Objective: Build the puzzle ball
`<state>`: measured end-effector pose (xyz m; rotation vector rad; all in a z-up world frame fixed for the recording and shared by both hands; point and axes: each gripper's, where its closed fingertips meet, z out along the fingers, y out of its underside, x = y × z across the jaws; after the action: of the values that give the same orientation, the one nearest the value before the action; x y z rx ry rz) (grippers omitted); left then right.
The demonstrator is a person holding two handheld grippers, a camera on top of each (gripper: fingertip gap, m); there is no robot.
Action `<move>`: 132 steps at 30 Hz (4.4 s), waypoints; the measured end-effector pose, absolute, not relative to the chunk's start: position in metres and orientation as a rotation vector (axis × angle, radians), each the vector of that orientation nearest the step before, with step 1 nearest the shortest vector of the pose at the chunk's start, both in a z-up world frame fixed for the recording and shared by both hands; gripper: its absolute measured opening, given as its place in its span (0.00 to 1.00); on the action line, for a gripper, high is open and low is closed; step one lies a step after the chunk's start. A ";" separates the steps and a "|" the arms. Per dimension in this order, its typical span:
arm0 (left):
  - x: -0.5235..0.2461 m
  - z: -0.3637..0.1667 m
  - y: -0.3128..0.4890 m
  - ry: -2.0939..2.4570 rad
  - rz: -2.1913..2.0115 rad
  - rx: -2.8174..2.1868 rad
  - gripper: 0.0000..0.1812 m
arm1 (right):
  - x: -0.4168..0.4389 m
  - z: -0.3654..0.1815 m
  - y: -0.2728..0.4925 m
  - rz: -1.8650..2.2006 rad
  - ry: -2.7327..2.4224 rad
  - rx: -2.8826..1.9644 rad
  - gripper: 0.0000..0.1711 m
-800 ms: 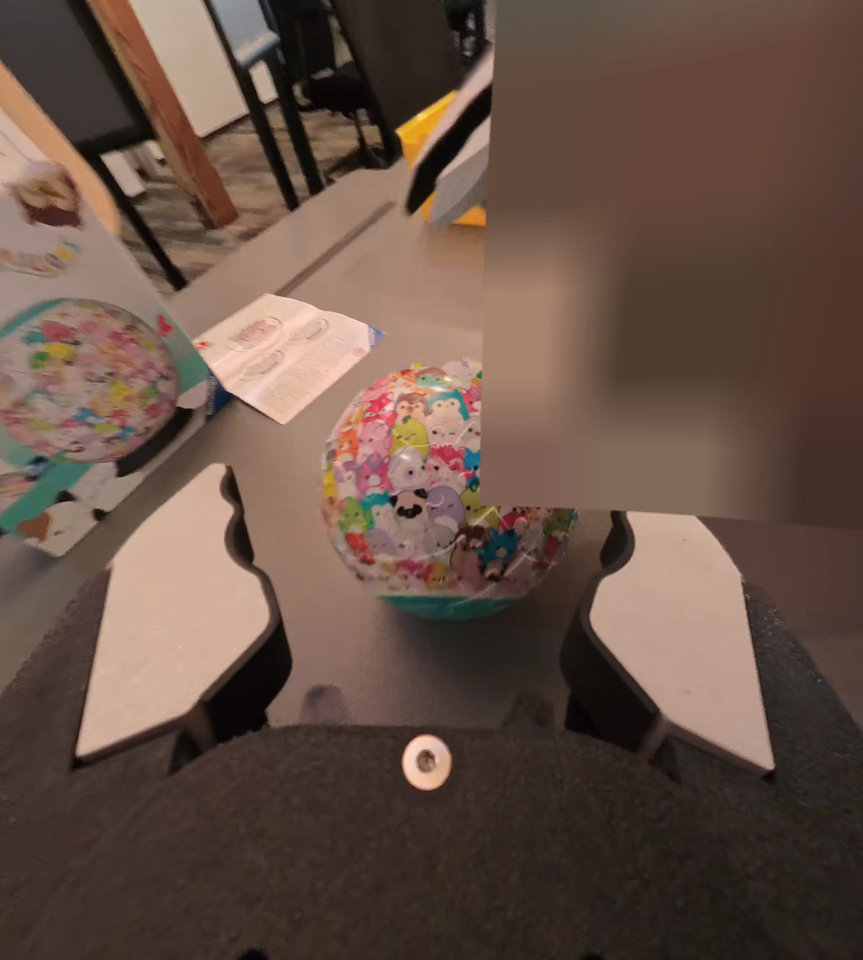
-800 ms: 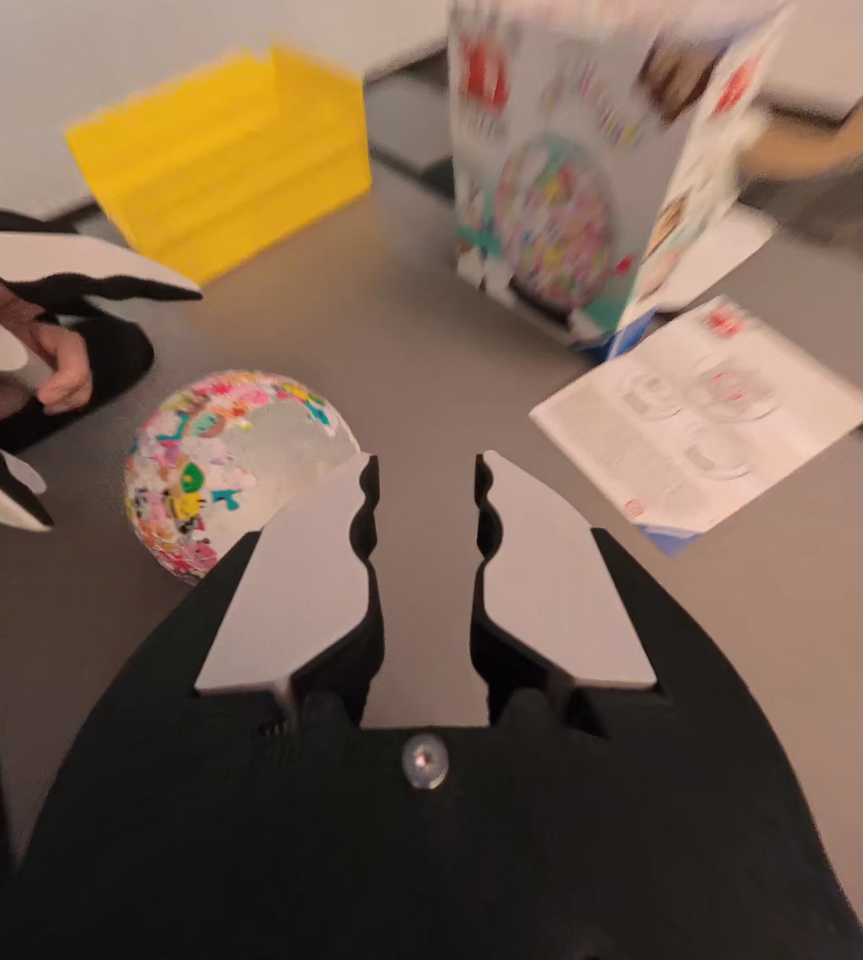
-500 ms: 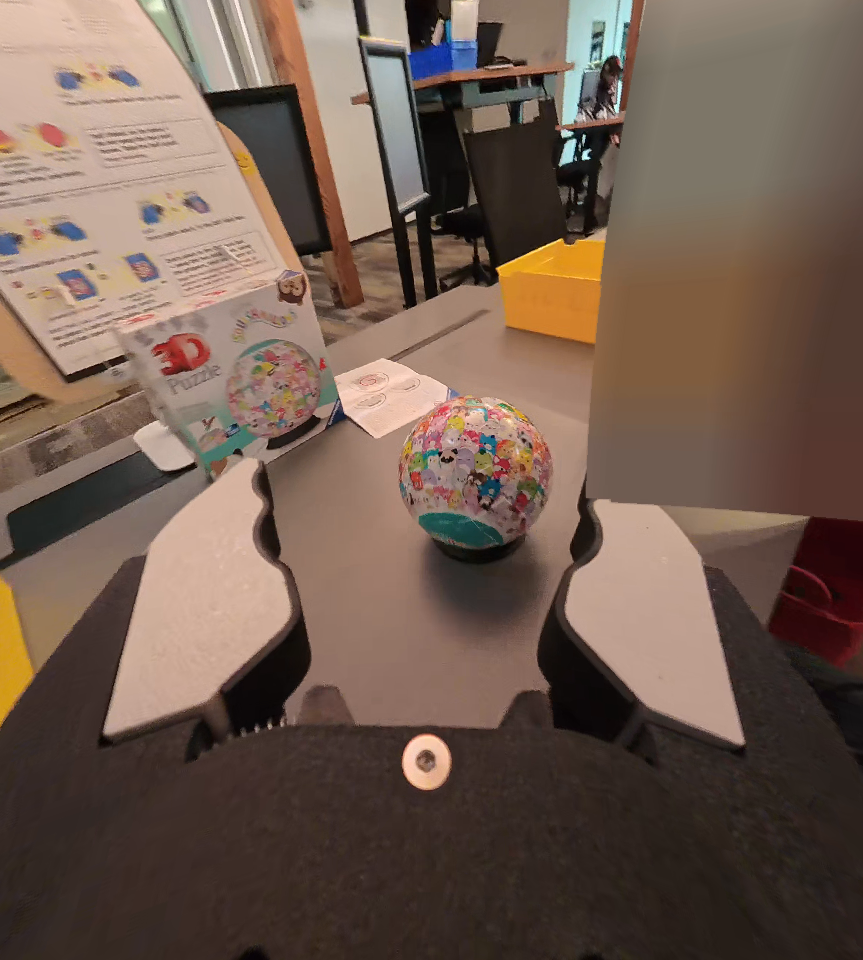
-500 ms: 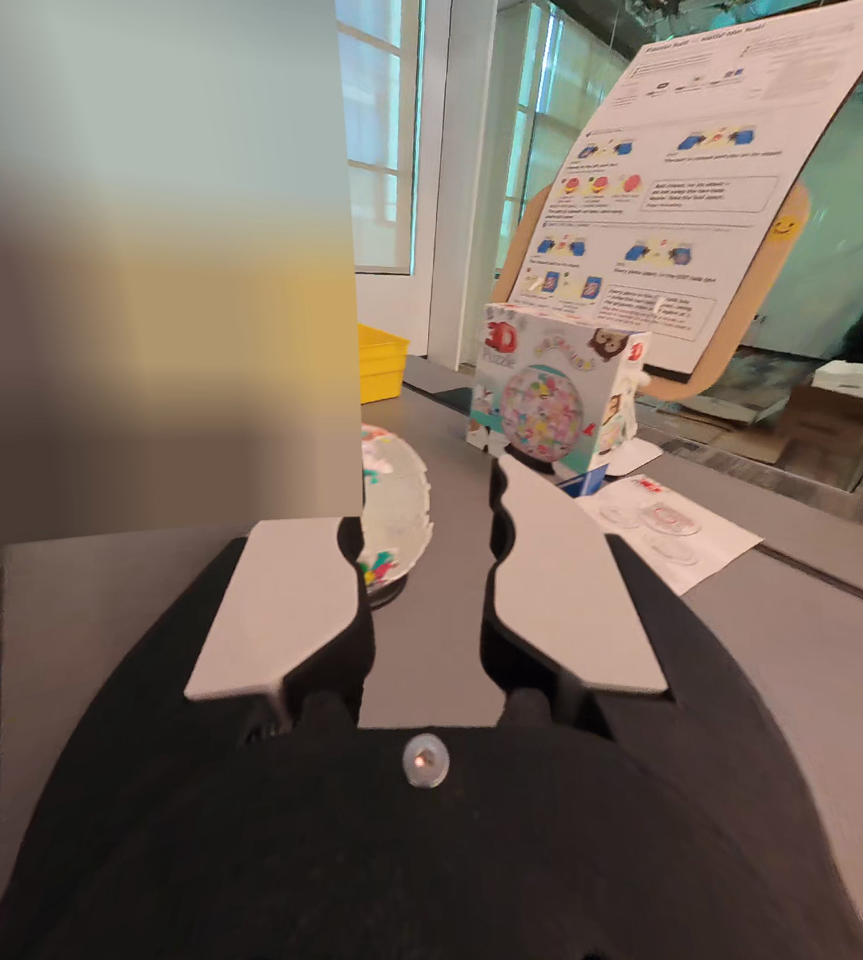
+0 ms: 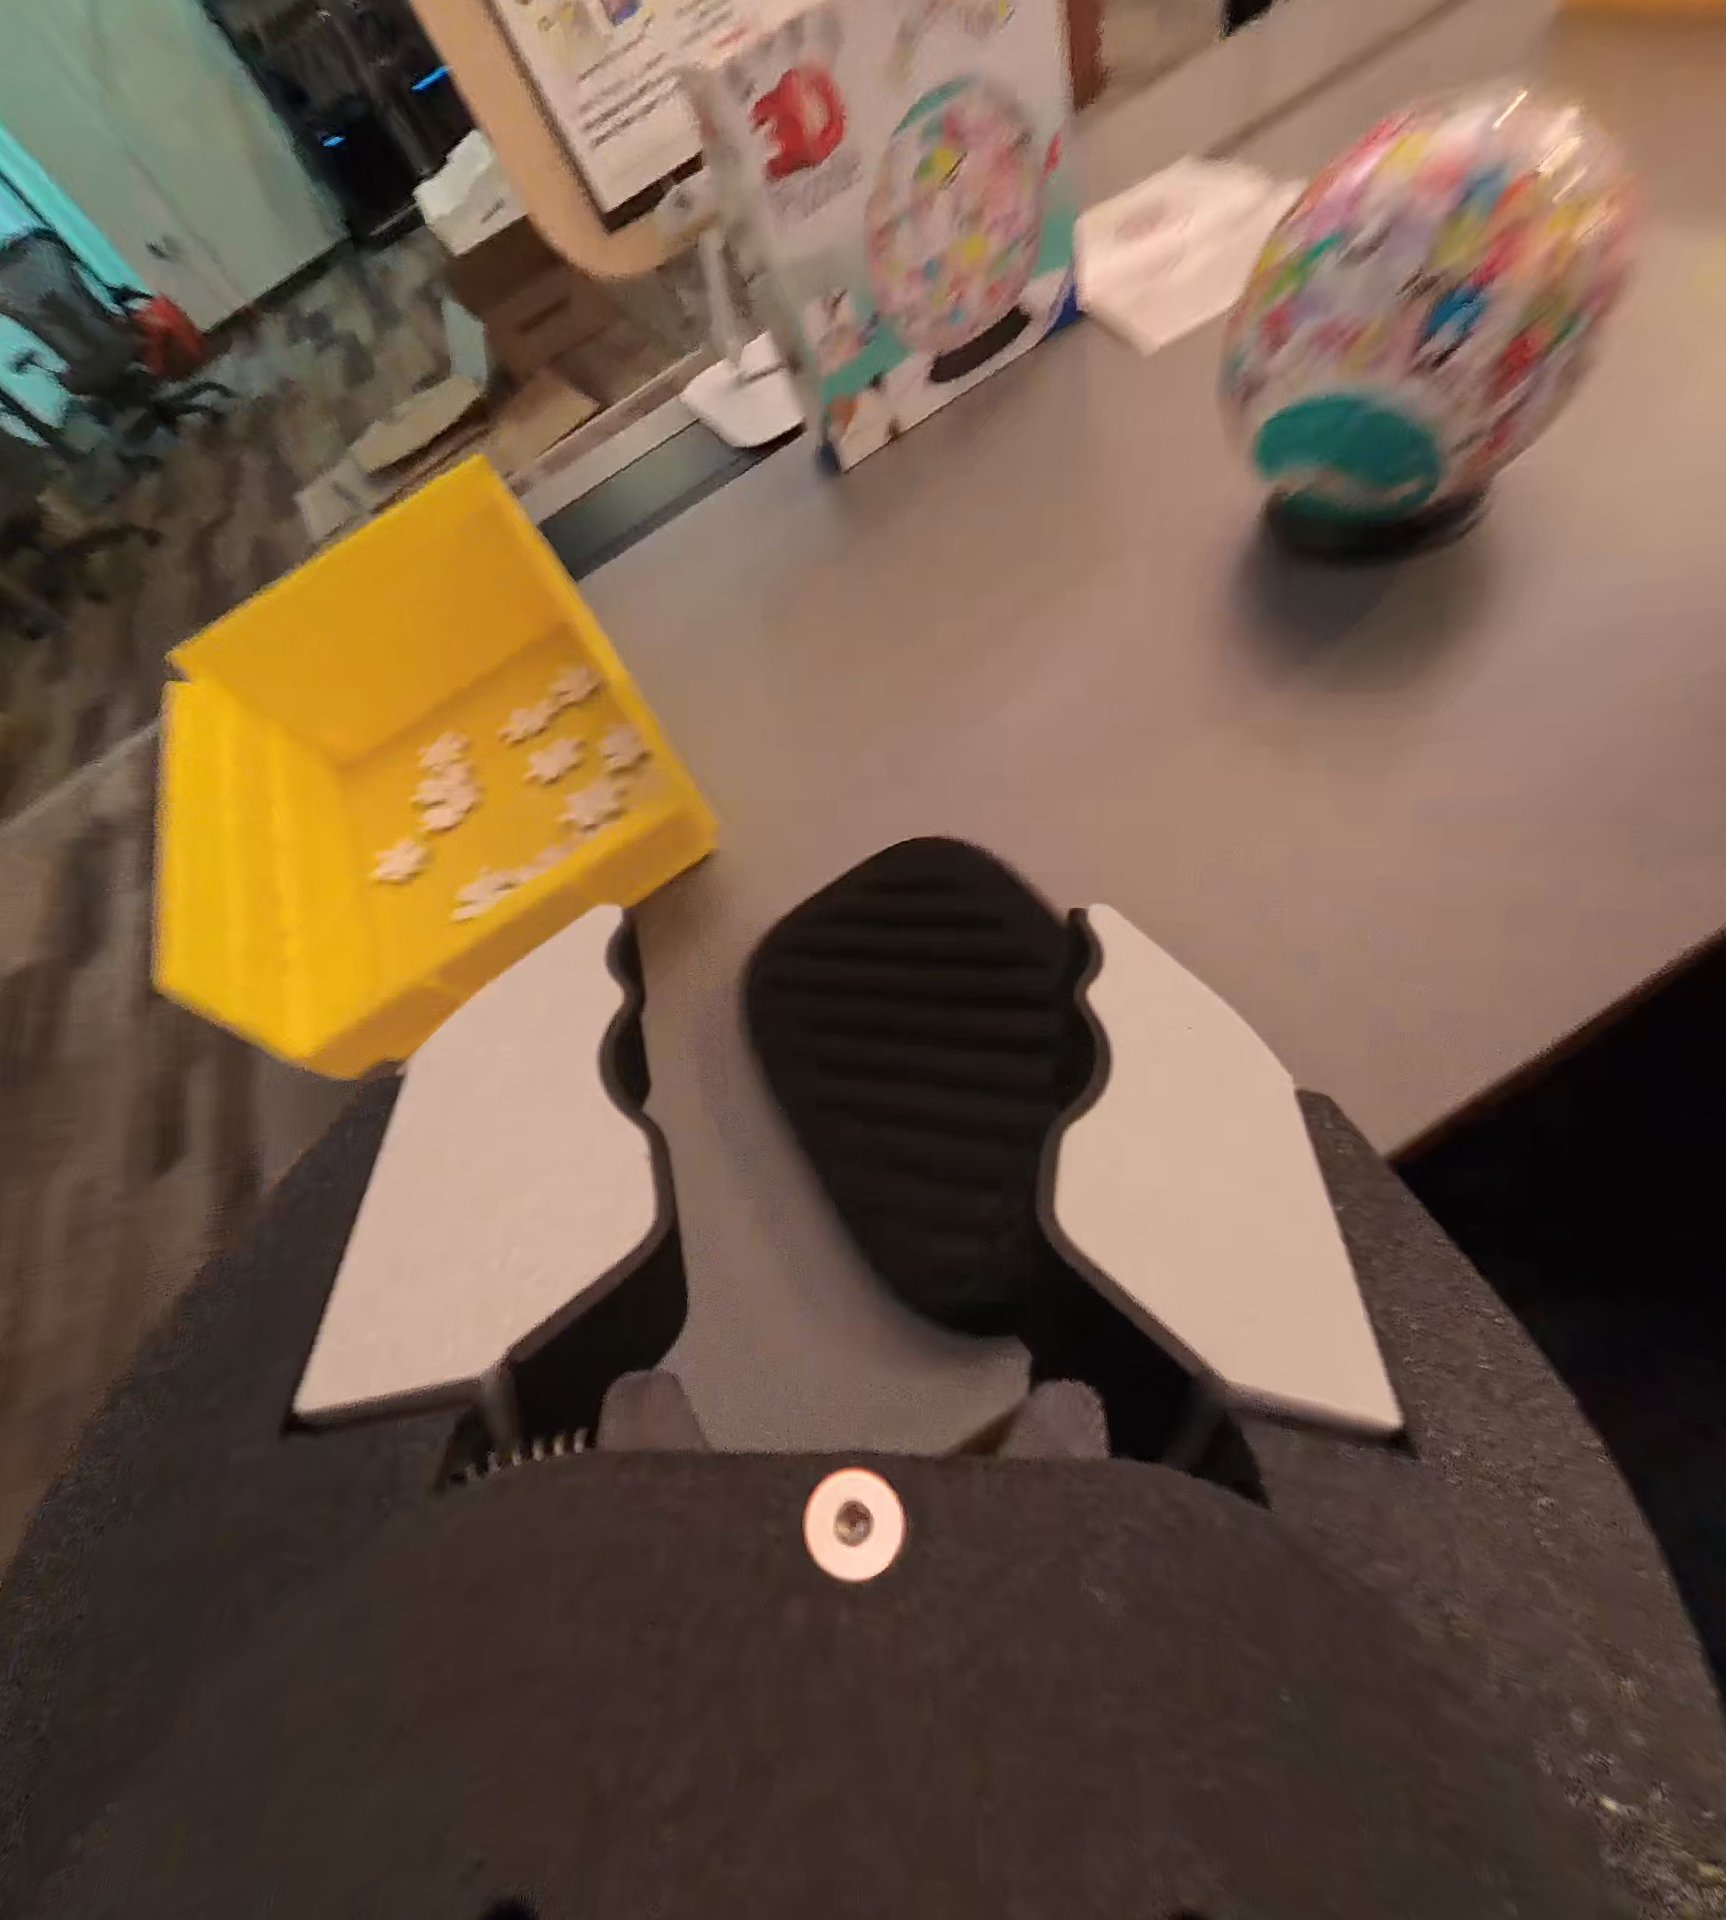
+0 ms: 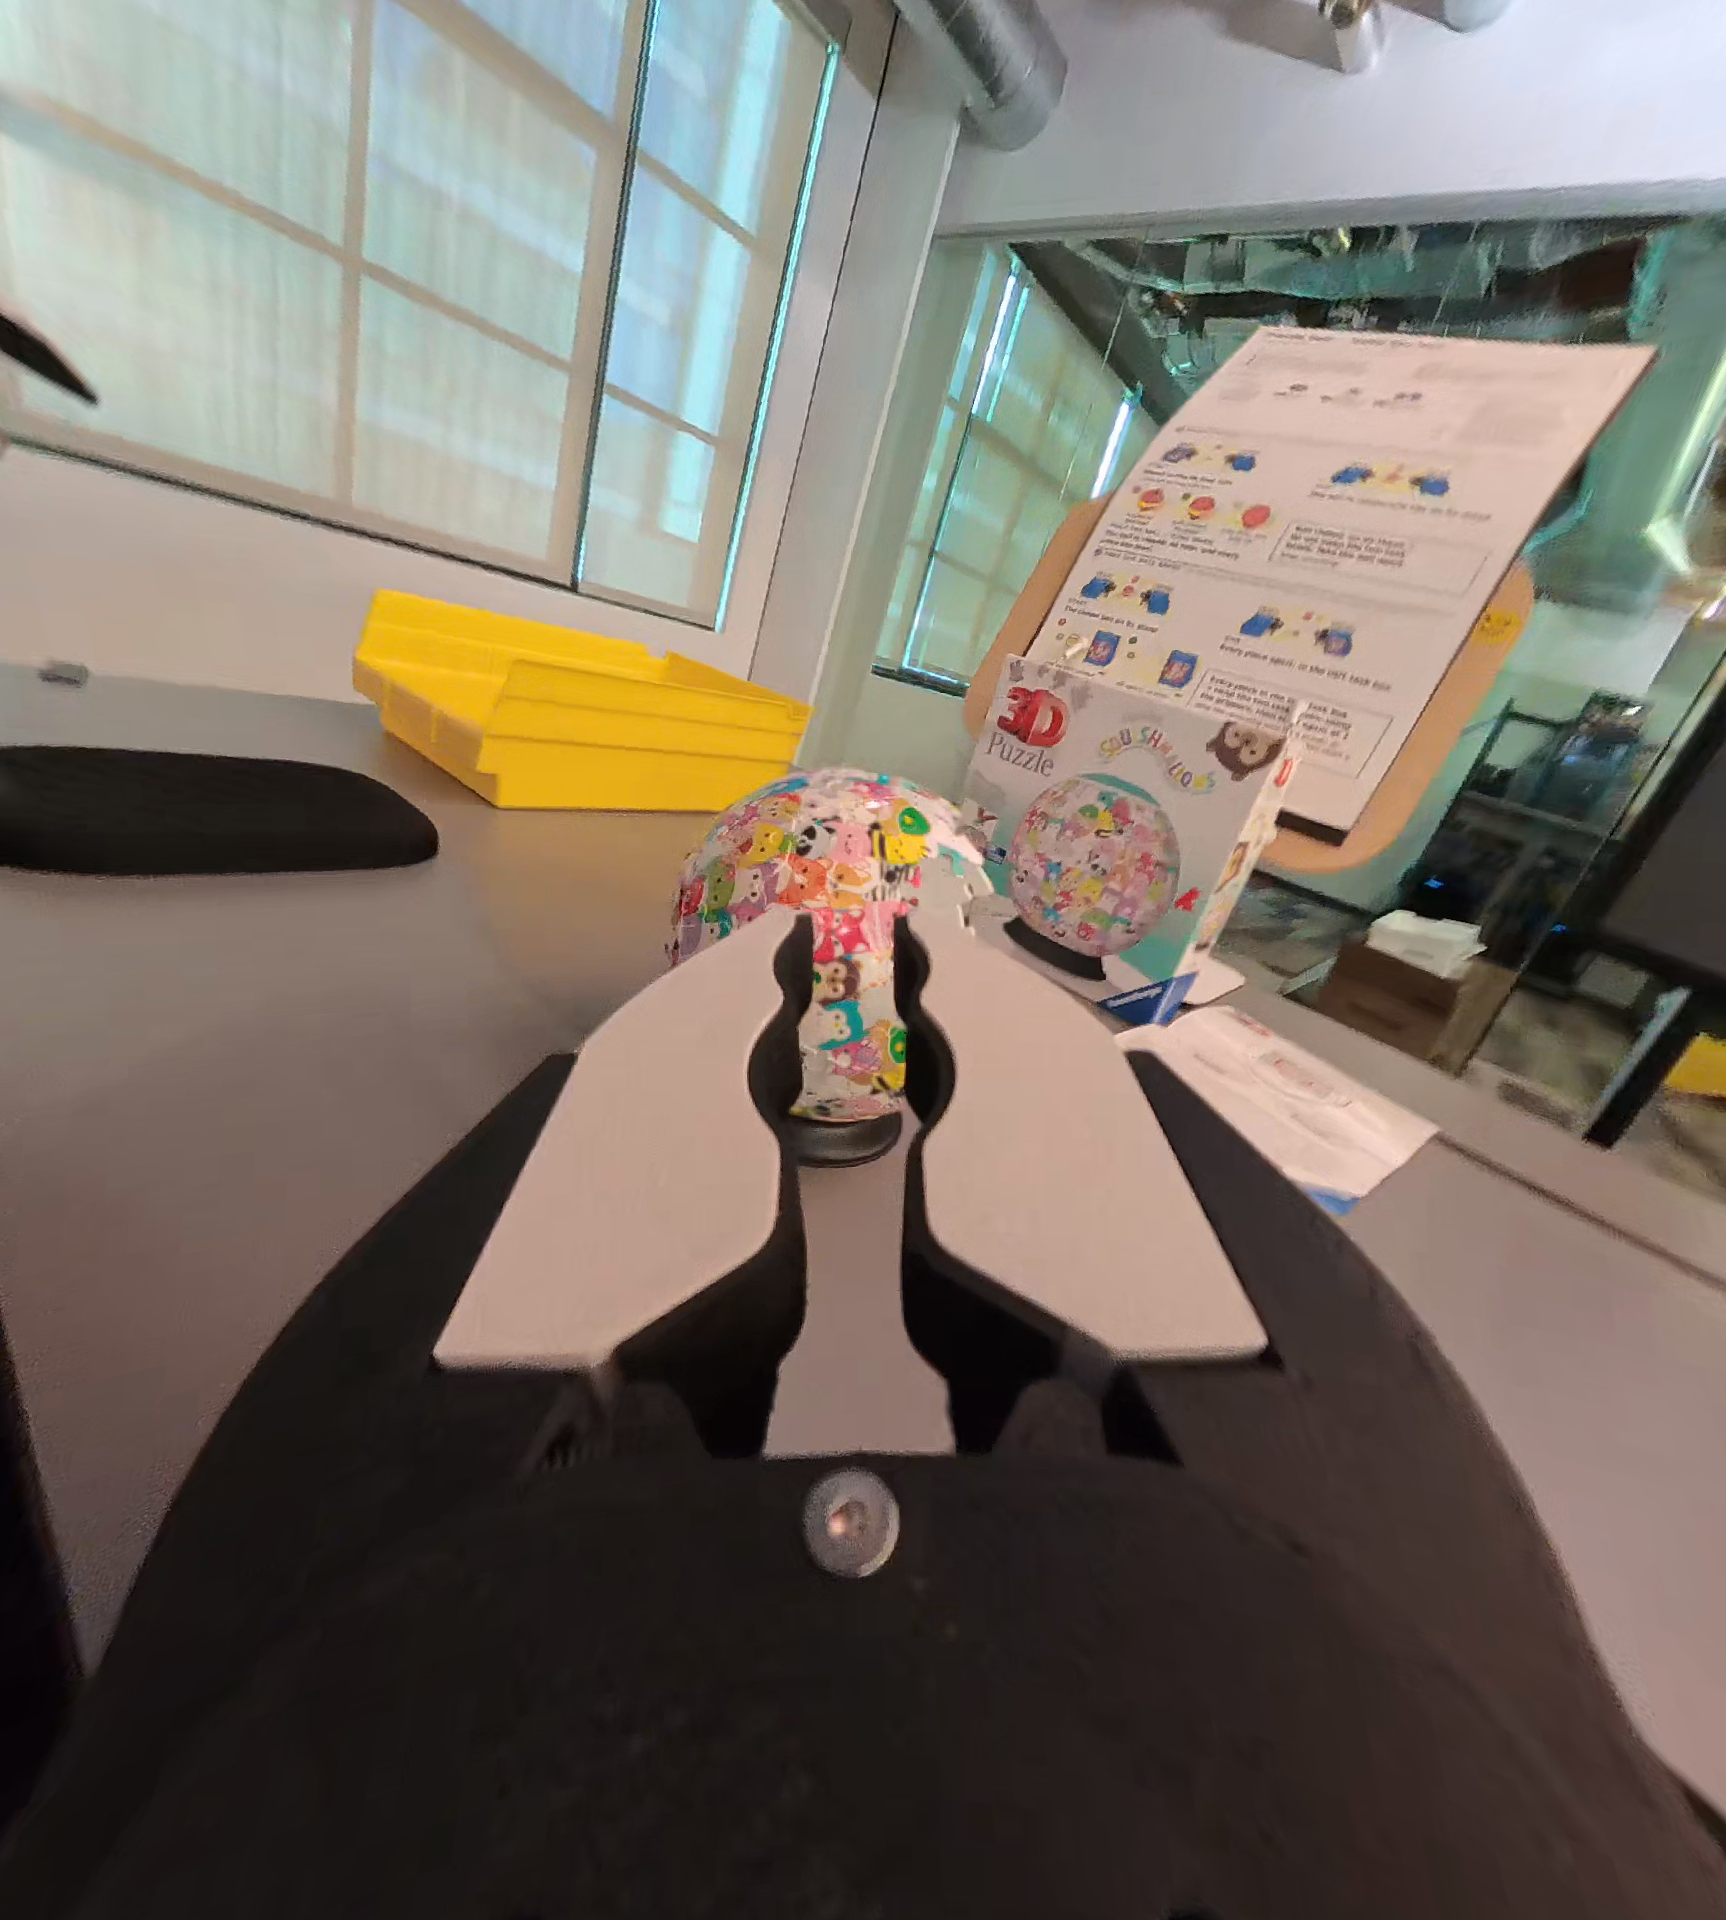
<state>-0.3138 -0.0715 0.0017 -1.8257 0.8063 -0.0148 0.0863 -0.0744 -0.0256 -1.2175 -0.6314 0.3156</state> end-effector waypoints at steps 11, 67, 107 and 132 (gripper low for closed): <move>-0.394 0.012 0.070 0.978 0.010 -1.960 0.30 | 0.054 -0.054 -0.059 0.054 -0.826 -1.302 0.09; -0.359 0.001 0.123 1.053 -0.068 -1.970 0.12 | 0.096 -0.019 -0.047 0.163 -0.430 -1.306 0.13; -0.089 -0.019 -0.147 1.308 -0.853 -1.717 0.15 | -0.098 -0.021 -0.144 1.085 -1.069 -1.712 0.02; -0.079 0.000 -0.098 1.614 0.032 -1.478 0.15 | -0.039 -0.017 -0.131 1.135 -0.947 -1.466 0.02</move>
<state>-0.0790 -0.0977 0.0002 -1.4782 1.6141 0.0319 -0.0385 -0.1306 -0.0165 -1.4663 -0.9472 1.1354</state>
